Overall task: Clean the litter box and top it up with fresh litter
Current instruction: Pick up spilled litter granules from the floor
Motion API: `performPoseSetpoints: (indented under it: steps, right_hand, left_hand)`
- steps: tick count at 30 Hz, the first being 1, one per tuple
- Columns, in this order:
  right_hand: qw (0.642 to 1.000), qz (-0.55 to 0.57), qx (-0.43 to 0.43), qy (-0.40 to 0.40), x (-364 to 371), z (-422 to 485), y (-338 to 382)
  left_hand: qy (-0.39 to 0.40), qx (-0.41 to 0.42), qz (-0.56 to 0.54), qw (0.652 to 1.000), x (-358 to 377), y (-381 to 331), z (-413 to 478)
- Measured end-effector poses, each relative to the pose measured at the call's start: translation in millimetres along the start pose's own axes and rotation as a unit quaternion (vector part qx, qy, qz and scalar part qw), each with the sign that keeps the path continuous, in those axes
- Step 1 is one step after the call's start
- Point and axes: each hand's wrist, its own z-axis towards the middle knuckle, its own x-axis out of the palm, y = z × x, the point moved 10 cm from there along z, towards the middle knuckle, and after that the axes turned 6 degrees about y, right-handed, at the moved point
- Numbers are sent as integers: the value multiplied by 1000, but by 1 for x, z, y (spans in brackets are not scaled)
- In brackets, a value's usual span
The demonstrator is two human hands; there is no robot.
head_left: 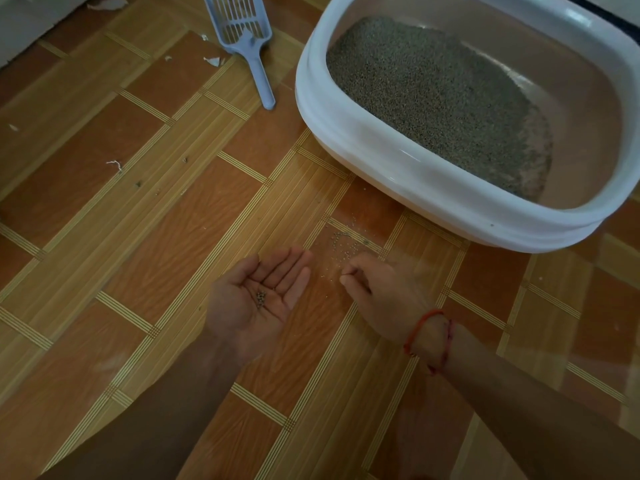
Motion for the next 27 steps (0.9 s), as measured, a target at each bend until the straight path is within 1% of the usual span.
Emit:
performPoseSetpoints:
  steps: [4,8,11,13,15,18,20,22,24,27]
  right_hand:
    - [996,21,-80,-19,-7,-8,59]
    - [988,65,-142,-15,-7,-12,102]
    - [985,75,-157,3,1,-11,110]
    - [984,73,-162,7,4,-10,111]
    - [983,76,-170,-8,1,-11,110]
    - [984,80,-148,-53,-13,-9,91]
    - [988,65,-105,-93,-25,-5,65]
    - [992,49,-50,-107,-32,-2,35]
    - [997,25,-7,-79,-26,1,11]
    - [999,-2,17,-33,-10,2,-7]
  left_hand:
    - [20,-11,17,1000,1,5,3]
    - [64,-60,54,995,4,15,1]
    - [91,-84,52,991,11,21,-4]
    - [79,-77,42,993,11,19,-5]
    - [73,-70,42,994,10,16,-3]
    - [55,-40,32,997,8,8,0]
    - [27,-14,15,999,5,3,0]
    - [12,-5,4,1000,5,1,-1]
    - [8,-7,2,1000,4,2,-1]
    - [4,-5,6,1000,4,1,0]
